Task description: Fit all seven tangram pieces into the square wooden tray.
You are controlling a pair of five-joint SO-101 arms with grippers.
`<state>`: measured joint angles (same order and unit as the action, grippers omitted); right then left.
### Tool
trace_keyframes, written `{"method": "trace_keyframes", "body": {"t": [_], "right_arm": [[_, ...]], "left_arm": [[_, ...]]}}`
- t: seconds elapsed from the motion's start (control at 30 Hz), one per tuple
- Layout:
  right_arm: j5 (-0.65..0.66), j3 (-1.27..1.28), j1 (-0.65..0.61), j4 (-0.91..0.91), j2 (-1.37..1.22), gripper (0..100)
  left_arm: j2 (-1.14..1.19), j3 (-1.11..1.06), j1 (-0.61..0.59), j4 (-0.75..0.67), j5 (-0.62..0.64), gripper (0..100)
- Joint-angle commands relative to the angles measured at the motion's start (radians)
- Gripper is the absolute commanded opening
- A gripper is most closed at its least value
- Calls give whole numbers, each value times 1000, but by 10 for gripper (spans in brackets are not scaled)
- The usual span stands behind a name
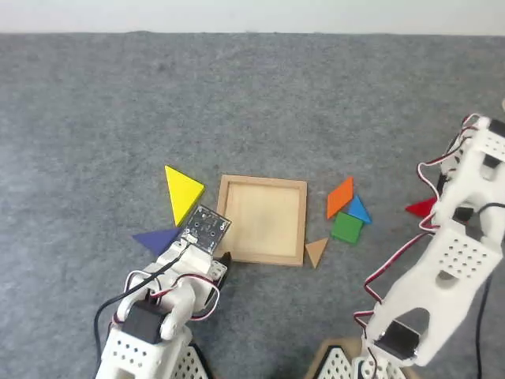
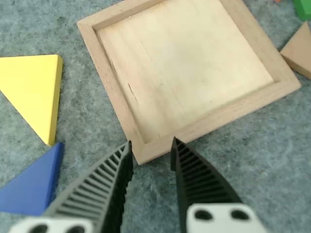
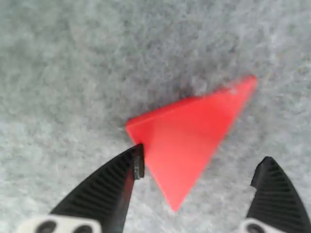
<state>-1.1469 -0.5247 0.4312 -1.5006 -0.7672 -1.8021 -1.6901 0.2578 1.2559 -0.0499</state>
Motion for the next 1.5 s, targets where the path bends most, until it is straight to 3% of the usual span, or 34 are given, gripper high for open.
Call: {"method": "trace_keyframes", "body": {"t": [0.0,0.1,0.33,0.43,0.63,0.73,0.83,0.93,1.2,1.37,1.47], "right_arm": [[-14,-66,-51,12,-27,354],[40,-101,-48,-15,-30,353],[439,-301,-35,-251,116,353],[816,-361,-65,-291,209,353],[1886,-262,-96,-285,309,303],[2188,-258,-61,-271,277,199],[2352,-264,-21,-242,228,128],[2466,-259,16,-240,171,144],[2499,-264,45,-225,85,154],[2639,-261,56,-228,76,156],[2727,-255,74,-288,73,224]], "left_arm": [[-20,7,-3,0,5,134],[-20,7,-3,0,5,134],[-20,7,-3,0,5,134],[-20,7,-3,0,5,134],[-20,7,-20,0,5,134],[-20,7,-69,0,5,134],[-20,7,-98,0,5,134],[-20,7,-126,0,3,137],[-20,7,-233,-5,-64,137],[-20,7,-233,-2,-66,137],[-20,7,-235,-2,-66,137]]}}
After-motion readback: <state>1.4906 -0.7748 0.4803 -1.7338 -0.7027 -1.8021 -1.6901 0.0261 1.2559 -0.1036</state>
